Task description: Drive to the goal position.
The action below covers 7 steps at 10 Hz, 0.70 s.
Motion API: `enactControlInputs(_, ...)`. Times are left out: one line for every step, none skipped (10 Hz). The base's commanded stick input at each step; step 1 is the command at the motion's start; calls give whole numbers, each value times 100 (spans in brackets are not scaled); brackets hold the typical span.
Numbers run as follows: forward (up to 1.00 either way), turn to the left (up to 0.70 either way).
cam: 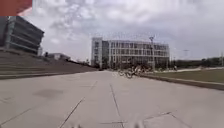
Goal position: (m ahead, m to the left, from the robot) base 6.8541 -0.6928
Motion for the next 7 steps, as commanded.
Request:
enactControlInputs(70, 0)
enactControlInputs(70, 0)
enactControlInputs(70, 0)
enactControlInputs(70, 0)
enactControlInputs(70, 0)
enactControlInputs(70, 0)
enactControlInputs(70, 0)
